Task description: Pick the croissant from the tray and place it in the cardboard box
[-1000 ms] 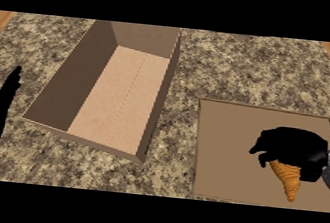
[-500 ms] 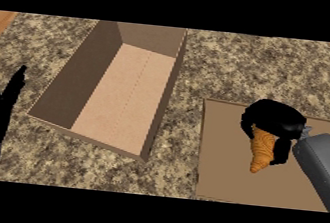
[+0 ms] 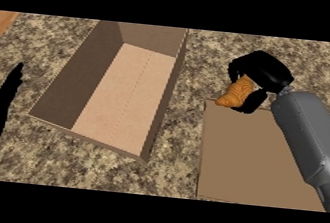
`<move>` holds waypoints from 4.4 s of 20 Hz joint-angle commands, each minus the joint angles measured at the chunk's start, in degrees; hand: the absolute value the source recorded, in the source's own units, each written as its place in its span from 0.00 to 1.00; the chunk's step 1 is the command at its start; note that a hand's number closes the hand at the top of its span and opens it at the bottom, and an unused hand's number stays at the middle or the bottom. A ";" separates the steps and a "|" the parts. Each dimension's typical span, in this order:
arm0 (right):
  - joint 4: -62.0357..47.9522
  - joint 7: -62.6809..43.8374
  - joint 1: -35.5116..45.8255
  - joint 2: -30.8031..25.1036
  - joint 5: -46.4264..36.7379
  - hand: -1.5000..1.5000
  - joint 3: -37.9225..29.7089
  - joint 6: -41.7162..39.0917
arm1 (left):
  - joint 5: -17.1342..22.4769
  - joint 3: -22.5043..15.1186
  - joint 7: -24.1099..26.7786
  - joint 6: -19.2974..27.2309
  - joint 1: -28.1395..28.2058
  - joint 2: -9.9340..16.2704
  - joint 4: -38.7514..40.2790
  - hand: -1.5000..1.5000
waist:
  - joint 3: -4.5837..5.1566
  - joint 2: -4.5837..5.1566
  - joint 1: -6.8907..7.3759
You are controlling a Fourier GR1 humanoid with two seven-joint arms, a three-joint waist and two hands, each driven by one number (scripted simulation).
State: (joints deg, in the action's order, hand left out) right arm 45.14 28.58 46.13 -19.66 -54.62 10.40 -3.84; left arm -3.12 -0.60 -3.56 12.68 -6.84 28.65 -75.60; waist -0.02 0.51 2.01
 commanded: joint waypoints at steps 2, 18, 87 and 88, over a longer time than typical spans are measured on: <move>-0.67 2.40 7.71 -0.26 4.91 1.00 -7.22 2.92 | -0.99 -0.52 -0.19 1.07 -0.35 -2.24 1.81 0.50 | 0.00 -0.14 -0.89; 2.40 -4.45 17.81 15.56 13.70 1.00 -9.13 -8.45 | -1.88 2.20 -2.67 -1.96 0.25 -0.69 -1.88 0.50 | 0.02 -0.48 -1.05; -37.54 4.91 28.40 -4.61 64.57 0.00 3.70 -11.94 | -6.17 3.23 -0.77 -3.35 -4.02 -4.35 0.87 0.50 | -0.07 1.29 1.97; -37.98 4.00 29.50 -3.16 64.55 0.00 3.41 -11.48 | -5.52 3.35 0.36 -3.96 -2.37 -4.59 0.17 0.50 | -0.04 1.06 2.13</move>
